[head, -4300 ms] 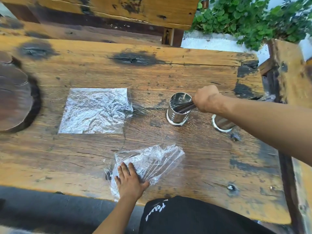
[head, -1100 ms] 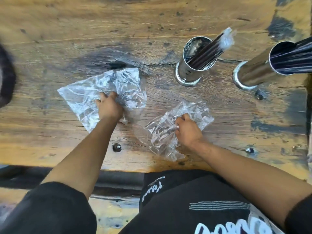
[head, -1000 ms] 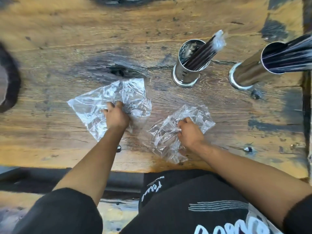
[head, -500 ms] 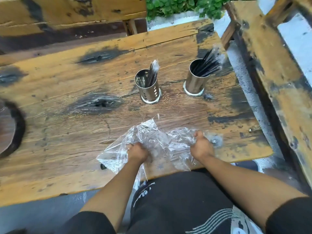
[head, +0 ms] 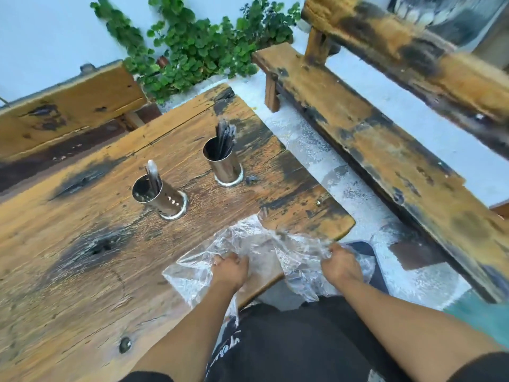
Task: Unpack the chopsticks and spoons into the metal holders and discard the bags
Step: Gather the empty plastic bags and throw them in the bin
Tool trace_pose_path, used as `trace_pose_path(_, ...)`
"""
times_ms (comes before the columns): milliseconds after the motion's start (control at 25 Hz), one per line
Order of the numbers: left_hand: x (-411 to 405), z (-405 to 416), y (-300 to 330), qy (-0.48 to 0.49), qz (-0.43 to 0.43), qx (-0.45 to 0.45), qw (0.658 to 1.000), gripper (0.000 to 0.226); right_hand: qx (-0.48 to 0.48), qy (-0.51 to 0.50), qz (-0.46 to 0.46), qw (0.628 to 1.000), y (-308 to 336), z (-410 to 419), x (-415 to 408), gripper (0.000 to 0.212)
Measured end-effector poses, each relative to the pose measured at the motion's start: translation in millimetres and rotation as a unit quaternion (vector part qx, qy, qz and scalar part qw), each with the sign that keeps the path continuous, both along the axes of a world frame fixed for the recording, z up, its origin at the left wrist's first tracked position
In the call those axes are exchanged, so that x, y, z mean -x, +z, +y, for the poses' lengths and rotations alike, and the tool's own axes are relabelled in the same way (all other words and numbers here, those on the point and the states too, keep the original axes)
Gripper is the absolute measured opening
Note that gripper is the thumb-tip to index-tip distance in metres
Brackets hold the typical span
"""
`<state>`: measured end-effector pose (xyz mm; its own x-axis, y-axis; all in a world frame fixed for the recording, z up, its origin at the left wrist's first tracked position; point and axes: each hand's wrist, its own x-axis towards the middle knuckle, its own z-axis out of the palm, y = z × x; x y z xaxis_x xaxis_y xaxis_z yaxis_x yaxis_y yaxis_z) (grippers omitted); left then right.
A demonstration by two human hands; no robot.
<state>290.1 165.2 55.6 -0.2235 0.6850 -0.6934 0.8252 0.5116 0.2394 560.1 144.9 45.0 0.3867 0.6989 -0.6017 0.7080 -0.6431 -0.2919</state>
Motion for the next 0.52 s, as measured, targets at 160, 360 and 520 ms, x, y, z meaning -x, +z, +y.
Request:
trace_pose_path(160,-58.3,8.4,4.7,-0.063,-0.003,-0.014,0.998,0.047,0.005,-0.07,0.021,0.997,4.6,-19.7,-51.4,0.037)
trace_pose_path(360,-134.9,24.2,14.8,-0.173,-0.016,-0.029,0.984,0.049,-0.01,-0.157,0.034,0.987,4.0,-43.9,-111.3,0.035)
trace_pose_path(520,-187.1,33.0,11.3,-0.263,-0.027,-0.042,0.964,0.044,0.009,-0.229,0.021,0.973,-2.6,-64.2,-145.9,0.039)
